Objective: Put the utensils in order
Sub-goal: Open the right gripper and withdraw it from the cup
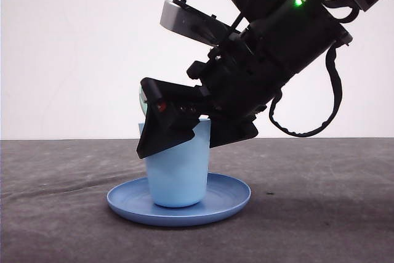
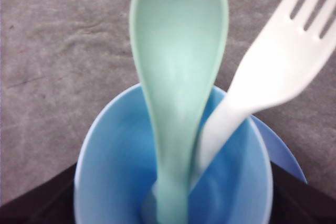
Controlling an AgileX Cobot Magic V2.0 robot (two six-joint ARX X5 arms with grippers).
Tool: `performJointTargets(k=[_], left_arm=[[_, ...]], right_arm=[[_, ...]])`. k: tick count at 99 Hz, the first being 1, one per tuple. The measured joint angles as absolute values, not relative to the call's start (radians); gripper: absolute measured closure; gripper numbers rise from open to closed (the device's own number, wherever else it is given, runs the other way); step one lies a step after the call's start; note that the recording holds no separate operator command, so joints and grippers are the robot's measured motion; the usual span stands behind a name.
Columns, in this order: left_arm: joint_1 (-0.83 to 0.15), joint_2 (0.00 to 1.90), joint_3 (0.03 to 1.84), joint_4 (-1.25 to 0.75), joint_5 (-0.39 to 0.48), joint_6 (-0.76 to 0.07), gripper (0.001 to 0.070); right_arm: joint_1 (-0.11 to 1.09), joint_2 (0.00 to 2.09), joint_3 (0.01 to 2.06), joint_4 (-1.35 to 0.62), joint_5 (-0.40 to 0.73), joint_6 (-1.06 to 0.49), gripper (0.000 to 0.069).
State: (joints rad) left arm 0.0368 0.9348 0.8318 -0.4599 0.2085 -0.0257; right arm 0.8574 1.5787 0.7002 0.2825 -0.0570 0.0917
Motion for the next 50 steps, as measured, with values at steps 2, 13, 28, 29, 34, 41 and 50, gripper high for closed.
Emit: performJointTargets(k=[2,13,28,29,34,41,50], left_arm=[[0.037,0.935,0.832,-0.46,0.208,-0.026,0.047],[0.037,0.935,0.832,-0.46,0.208,-0.026,0.047],[0.037,0.935,0.832,-0.46,0.209,-0.026,0.047],[0.037,0.935,0.832,-0.46,0.209,-0.026,0.047],[0.037,0.935,0.832,-0.46,0.208,-0.027,0.047],[0.037,0.935,0.832,-0.46,0.209,-0.026,0.047],[0.037,0.935,0.832,-0.46,0.209,-0.026,0.047]], right_arm=[[0.857,1.579,0.7,0.281,-0.057,0.092,0.0191],[0.857,1.579,0.7,0.257,-0.055,0.092,0.009],[0.849,1.578,0.7,0.198,-0.052,0.091,0.0054],[0.847,1.577,0.7,0.19,-0.052,0.091,0.0053],[0.841,1.57,0.7,0.147,-0.053,0.091,0.0052],[0.827,1.542,0.7,0.085,-0.052,0.092,0.0052],[0.803,1.475,0.7,-0.01,-0.05,0.093,0.0052]])
